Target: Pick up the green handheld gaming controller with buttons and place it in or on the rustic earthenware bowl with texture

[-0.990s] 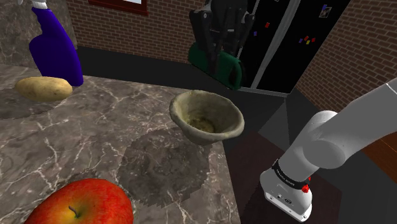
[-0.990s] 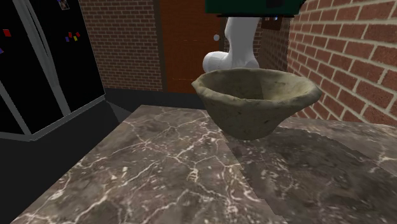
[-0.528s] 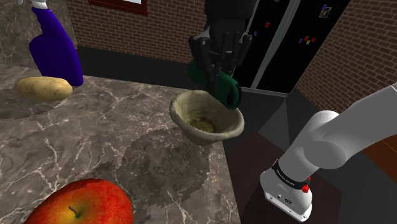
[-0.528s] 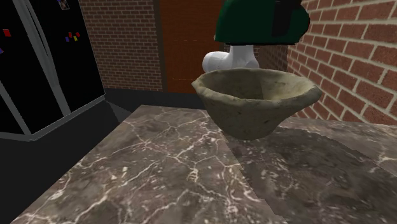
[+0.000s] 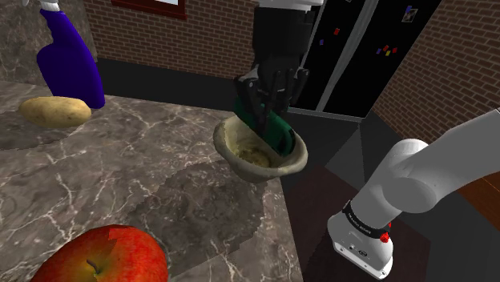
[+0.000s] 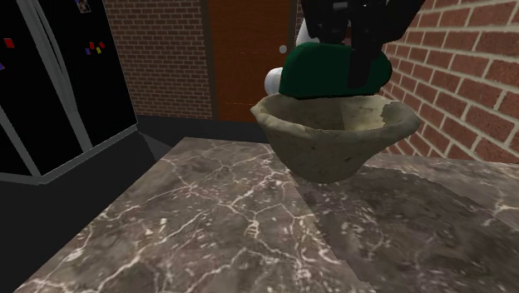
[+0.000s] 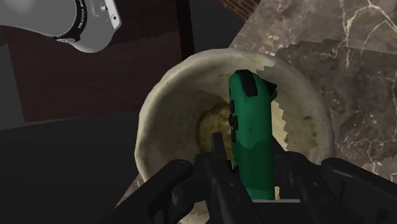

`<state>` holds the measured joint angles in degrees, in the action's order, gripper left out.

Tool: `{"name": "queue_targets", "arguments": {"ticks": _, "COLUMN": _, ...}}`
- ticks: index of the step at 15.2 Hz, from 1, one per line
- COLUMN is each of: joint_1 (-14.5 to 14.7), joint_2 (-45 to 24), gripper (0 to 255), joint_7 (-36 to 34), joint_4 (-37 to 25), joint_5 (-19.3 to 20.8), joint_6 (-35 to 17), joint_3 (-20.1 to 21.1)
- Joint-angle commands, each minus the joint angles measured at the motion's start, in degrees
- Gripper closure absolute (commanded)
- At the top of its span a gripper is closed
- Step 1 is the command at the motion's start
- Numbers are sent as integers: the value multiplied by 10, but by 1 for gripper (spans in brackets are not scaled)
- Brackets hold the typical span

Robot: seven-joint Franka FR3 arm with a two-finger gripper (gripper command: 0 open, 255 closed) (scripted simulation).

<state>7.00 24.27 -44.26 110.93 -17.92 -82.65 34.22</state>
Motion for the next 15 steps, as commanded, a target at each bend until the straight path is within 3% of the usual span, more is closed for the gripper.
{"name": "queue_targets", "arguments": {"ticks": 1, "joint_1": 0, "joint_2": 0, "gripper": 255, "joint_7": 0, "joint_4": 2, "joint_5": 0, "joint_6": -2, "joint_3": 0}}
{"name": "queue_targets", "arguments": {"ticks": 6, "joint_1": 0, "joint_2": 0, "gripper": 255, "joint_7": 0, "joint_4": 2, "joint_5": 0, "joint_6": -2, "joint_3": 0}}
{"name": "queue_targets", "arguments": {"ticks": 7, "joint_1": 0, "joint_2": 0, "gripper": 0, "joint_7": 0, "joint_4": 2, "joint_5": 0, "joint_6": -2, "joint_3": 0}}
{"name": "queue_targets", "arguments": {"ticks": 12, "joint_1": 0, "joint_2": 0, "gripper": 0, "joint_7": 0, "joint_4": 2, "joint_5": 0, "joint_6": -2, "joint_3": 0}}
{"name": "queue_targets", "arguments": {"ticks": 15, "joint_1": -8, "joint_2": -28, "gripper": 0, "joint_7": -12, "joint_4": -77, "joint_5": 13, "joint_6": 50, "joint_3": -1}}
